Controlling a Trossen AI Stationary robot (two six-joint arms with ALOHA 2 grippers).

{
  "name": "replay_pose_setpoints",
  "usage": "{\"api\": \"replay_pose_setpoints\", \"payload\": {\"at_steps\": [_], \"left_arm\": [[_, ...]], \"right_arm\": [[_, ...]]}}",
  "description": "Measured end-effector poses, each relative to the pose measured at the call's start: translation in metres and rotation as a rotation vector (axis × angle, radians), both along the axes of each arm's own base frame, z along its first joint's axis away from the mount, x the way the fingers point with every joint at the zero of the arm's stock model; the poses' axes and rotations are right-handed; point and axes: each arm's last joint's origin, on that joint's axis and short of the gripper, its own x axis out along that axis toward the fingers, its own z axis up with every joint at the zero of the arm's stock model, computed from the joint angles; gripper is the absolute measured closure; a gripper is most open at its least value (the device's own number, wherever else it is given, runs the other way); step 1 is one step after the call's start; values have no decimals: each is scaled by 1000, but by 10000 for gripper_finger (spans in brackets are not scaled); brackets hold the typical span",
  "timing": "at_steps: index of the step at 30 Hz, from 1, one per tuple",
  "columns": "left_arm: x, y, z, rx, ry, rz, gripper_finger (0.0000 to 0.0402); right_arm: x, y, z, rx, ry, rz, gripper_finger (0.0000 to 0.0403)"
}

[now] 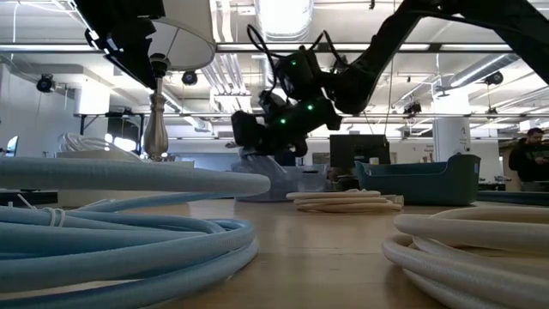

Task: Sort HDMI cables
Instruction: Put the top left light blue HDMI cable into the black bin, then put the left light blue HDMI cable into the black bin

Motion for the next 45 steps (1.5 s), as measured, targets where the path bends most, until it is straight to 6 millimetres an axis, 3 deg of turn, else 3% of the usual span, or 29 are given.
{"api": "replay_pose_setpoints", "payload": {"at_steps": [12, 19, 32, 45], "left_arm": [[0, 0, 0, 0, 1, 0, 245], [0, 0, 0, 0, 1, 0, 245], [0, 0, 0, 0, 0, 0, 245], [1, 0, 0, -2, -4, 2, 245]], "right_arm": [[4, -7, 7, 41, 134, 6, 298], [13, 2, 18, 43, 197, 42, 265], [29, 75, 46, -21, 599, 287, 255], [29, 142, 73, 4, 733, 487, 255]]}}
